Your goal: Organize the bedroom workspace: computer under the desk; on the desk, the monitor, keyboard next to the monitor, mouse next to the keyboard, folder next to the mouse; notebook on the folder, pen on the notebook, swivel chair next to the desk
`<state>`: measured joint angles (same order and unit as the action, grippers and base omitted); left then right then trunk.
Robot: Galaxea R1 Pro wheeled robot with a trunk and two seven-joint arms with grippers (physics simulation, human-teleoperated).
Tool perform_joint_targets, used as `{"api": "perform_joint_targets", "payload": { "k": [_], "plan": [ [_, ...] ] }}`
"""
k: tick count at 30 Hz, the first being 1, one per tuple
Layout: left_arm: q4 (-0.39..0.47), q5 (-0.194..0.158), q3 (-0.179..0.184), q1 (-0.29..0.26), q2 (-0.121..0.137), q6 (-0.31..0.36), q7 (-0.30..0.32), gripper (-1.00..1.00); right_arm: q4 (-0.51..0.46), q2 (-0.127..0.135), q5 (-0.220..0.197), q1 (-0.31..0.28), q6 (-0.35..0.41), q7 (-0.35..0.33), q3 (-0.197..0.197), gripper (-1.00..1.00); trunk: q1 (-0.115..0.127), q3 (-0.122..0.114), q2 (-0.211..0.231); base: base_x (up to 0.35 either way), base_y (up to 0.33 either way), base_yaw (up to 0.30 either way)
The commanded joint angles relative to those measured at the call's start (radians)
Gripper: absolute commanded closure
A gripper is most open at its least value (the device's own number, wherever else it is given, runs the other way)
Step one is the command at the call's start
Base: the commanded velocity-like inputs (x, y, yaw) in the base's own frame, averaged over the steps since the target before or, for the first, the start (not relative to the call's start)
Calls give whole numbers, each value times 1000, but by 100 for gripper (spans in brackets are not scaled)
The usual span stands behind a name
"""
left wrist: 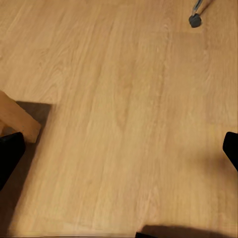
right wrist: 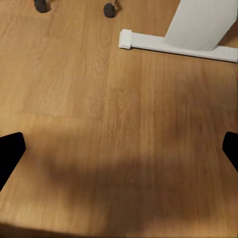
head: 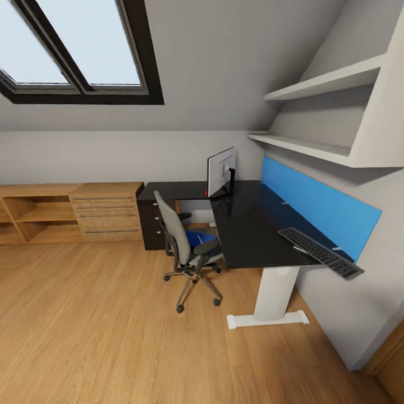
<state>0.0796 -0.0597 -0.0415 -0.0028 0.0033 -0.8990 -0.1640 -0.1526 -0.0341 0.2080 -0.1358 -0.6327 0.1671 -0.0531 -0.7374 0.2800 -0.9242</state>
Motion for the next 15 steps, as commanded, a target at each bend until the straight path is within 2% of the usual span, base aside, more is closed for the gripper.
{"api": "perform_joint_targets", "payload": {
  "k": [1,9,15],
  "plan": [
    [0,-6,-5,0,-1,-4,6,-100,1,0,7,-1,0,11,-5,-100,0,1,-1,0,-10,279],
    [0,-7,-6,0,-4,-12,5,-100,0,1,7,-1,0,11,-5,-100,0,1,-1,0,-3,269],
    [4,-8,-8,0,-6,-15,2,-100,-1,3,7,-1,-1,10,-5,-100,0,1,-1,0,0,85]
  ]
}}
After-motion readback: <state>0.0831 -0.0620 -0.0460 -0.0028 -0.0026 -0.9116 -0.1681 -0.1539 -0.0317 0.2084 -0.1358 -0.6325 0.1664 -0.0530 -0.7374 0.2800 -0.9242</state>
